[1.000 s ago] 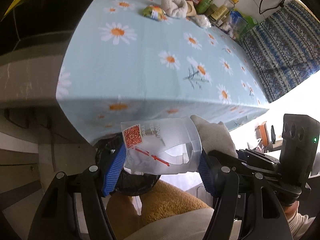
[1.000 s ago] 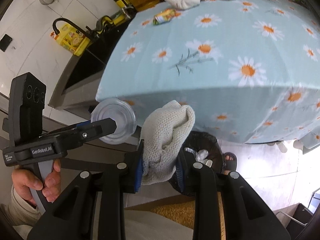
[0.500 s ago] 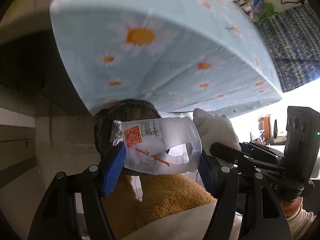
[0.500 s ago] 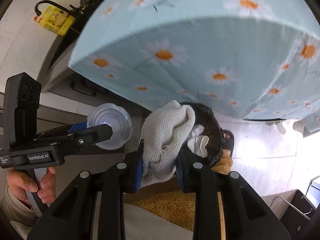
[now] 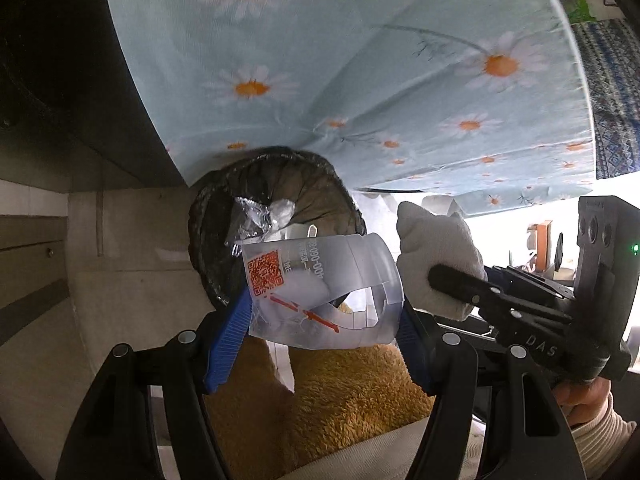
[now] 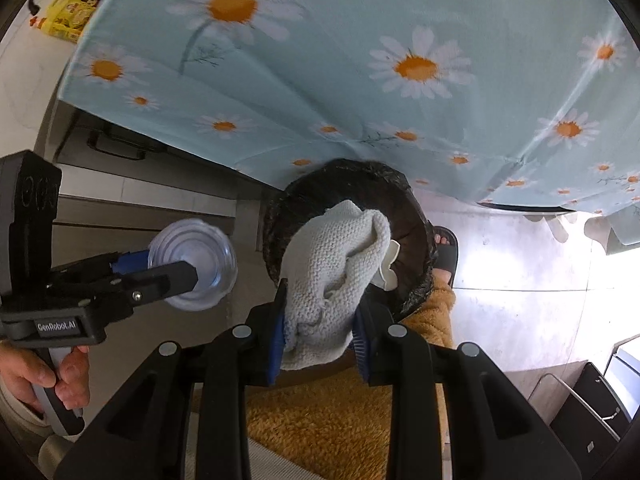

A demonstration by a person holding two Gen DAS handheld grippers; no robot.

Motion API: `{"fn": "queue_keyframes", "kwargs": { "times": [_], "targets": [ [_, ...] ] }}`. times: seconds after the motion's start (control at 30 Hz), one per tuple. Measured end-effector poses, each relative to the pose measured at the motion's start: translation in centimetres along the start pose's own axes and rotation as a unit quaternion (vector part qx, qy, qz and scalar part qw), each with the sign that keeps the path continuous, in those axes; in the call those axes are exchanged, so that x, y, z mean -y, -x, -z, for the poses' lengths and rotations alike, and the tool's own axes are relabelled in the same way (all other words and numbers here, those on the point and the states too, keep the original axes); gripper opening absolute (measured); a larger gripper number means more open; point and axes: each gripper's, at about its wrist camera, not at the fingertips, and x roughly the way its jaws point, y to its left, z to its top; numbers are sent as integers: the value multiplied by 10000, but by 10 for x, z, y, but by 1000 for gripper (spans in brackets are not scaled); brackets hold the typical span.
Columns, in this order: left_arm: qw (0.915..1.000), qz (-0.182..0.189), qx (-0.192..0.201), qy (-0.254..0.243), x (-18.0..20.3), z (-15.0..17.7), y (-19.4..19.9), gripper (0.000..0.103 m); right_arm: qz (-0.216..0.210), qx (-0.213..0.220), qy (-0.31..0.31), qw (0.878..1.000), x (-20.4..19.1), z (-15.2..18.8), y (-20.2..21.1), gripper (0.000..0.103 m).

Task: Collect trash
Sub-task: 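Open both tools over the bin to drop the plastic cup and mesh cloth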

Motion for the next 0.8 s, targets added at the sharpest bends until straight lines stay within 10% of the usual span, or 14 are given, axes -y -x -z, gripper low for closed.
{"fn": "queue_keyframes", "kwargs": {
  "times": [0.8],
  "targets": [
    [9998,-56,-122,136,-3,-8,-3,81,-40,111,-230,9997,13,-16,6,47]
  ]
}}
